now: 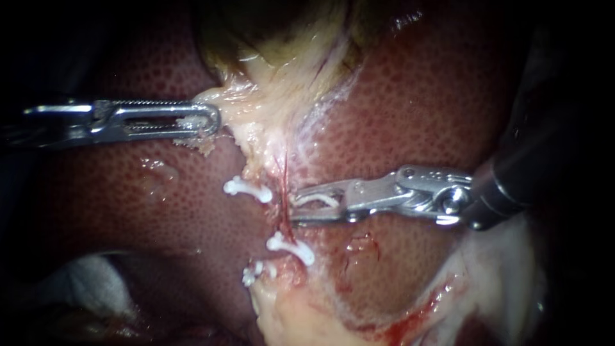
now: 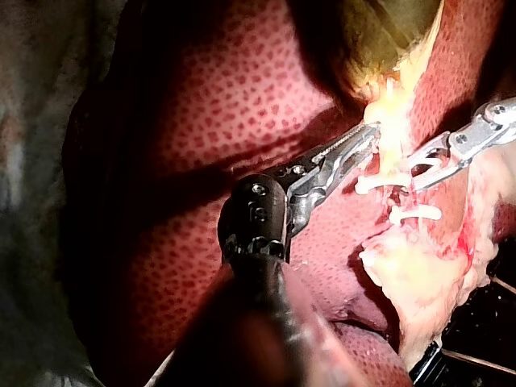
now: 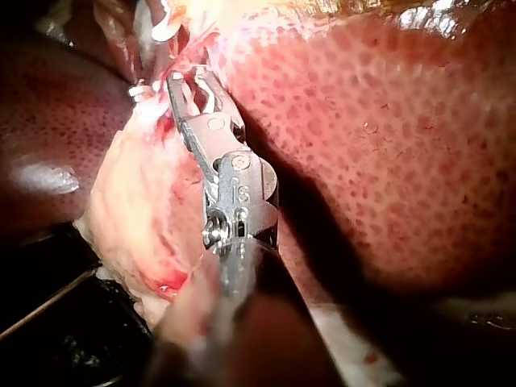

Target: Clipping second clip right tube

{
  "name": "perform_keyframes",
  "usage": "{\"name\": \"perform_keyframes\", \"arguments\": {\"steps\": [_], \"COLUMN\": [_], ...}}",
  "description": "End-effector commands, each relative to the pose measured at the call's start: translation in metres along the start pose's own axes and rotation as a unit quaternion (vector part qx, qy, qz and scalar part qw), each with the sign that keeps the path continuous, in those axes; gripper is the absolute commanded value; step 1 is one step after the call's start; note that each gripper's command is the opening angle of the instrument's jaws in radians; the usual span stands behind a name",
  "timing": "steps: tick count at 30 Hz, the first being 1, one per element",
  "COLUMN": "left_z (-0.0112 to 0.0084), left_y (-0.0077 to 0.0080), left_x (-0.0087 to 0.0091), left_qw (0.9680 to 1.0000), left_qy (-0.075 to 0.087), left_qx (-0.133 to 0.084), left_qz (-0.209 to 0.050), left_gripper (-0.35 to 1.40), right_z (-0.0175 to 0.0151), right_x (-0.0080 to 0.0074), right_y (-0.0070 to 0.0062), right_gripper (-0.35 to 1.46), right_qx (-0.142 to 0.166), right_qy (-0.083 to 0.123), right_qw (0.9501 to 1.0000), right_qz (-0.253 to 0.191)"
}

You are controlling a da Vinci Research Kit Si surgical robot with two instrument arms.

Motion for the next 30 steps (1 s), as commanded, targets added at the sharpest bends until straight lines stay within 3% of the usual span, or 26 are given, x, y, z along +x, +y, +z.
{"name": "perform_keyframes", "arguments": {"steps": [1,6,10,30], "left_z": [0.0,0.0,0.0,0.0], "left_y": [0.0,0.0,0.0,0.0], "left_x": [0.0,0.0,0.0,0.0], "left_qw": [1.0,1.0,1.0,1.0], "left_qy": [0.0,0.0,0.0,0.0], "left_qx": [0.0,0.0,0.0,0.0], "left_qz": [0.0,0.0,0.0,0.0], "left_gripper": [-0.35,-0.35,-0.35,-0.35], "right_z": [-0.0007,-0.0036,-0.0035,0.005], "right_x": [0.0001,0.0001,-0.0002,-0.0029], "right_y": [0.0001,0.0001,0.0,-0.0006], "right_gripper": [0.11,0.17,0.24,0.31], "right_qx": [-0.001,-0.001,-0.001,0.035], "right_qy": [0.0,0.0,0.0,-0.009], "right_qw": [1.0,1.0,1.0,0.999], "right_qz": [0.002,0.004,0.002,0.027]}}
